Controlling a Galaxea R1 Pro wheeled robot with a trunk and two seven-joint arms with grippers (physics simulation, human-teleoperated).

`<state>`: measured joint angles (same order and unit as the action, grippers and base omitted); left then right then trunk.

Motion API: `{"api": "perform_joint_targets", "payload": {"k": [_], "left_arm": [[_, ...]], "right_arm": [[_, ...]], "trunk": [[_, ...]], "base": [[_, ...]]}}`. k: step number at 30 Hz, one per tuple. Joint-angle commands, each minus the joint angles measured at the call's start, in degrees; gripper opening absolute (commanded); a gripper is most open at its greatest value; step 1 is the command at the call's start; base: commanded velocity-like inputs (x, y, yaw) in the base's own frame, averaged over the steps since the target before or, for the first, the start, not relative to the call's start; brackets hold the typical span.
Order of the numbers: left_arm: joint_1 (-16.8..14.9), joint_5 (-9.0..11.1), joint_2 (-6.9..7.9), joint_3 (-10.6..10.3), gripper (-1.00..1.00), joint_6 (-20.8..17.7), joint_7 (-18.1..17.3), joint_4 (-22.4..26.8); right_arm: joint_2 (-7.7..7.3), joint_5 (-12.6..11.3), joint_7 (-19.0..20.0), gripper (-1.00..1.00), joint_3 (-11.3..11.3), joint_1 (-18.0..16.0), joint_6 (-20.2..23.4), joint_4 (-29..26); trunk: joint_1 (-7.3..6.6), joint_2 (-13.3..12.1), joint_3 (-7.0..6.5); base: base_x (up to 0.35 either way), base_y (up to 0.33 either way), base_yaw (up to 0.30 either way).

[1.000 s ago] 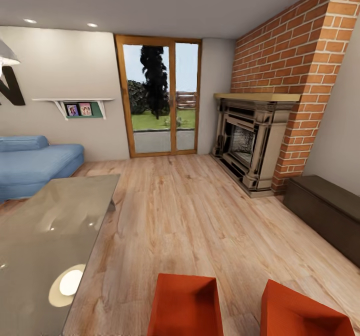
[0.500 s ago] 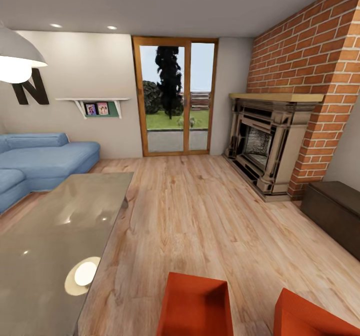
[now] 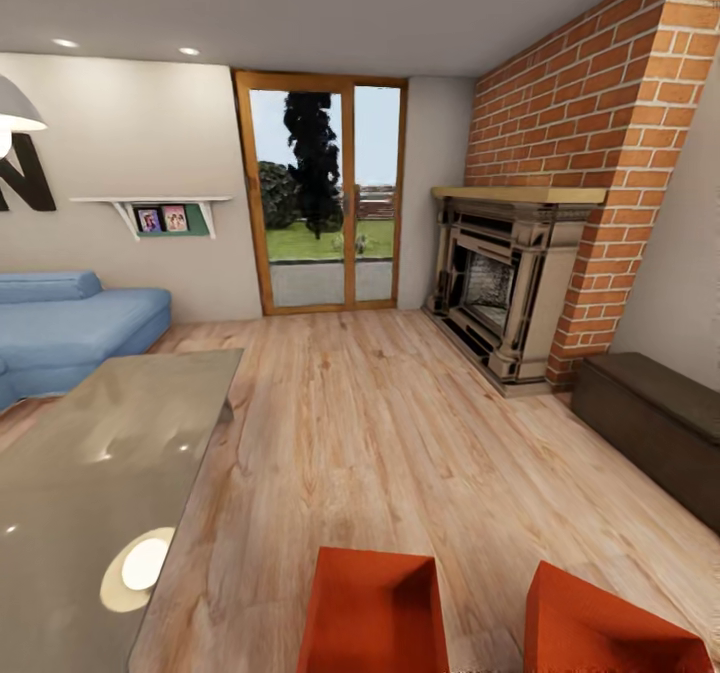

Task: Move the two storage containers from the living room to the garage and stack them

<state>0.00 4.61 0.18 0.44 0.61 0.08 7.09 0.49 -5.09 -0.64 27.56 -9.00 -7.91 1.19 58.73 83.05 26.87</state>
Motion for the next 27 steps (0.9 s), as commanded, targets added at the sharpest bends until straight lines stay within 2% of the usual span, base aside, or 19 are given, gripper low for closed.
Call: {"api": "perform_joint_targets", "payload": {"k": [1, 10, 27], "left_arm": [[0.0, 0.49, 0.0, 0.0, 1.0, 0.05, 0.01, 0.03], [0.0, 0.49, 0.0, 0.0, 1.0, 0.06, 0.01, 0.03], [0.0, 0.49, 0.0, 0.02, 1.0, 0.09, 0.01, 0.03]], "right_arm": [[0.03, -0.53, -0.07, 1.0, 0.48, -0.05, -0.26, 0.13], [0.03, -0.53, -0.06, 1.0, 0.48, -0.05, -0.26, 0.13], [-0.05, -0.45, -0.06, 1.0, 0.61, -0.05, -0.32, 0.13]], "trunk": [[0.0, 0.03, 0.05], [0.0, 0.03, 0.05], [0.0, 0.03, 0.05]], "base": [[0.0, 0.0, -0.154], [0.0, 0.0, -0.125], [0.0, 0.0, -0.004]]}}
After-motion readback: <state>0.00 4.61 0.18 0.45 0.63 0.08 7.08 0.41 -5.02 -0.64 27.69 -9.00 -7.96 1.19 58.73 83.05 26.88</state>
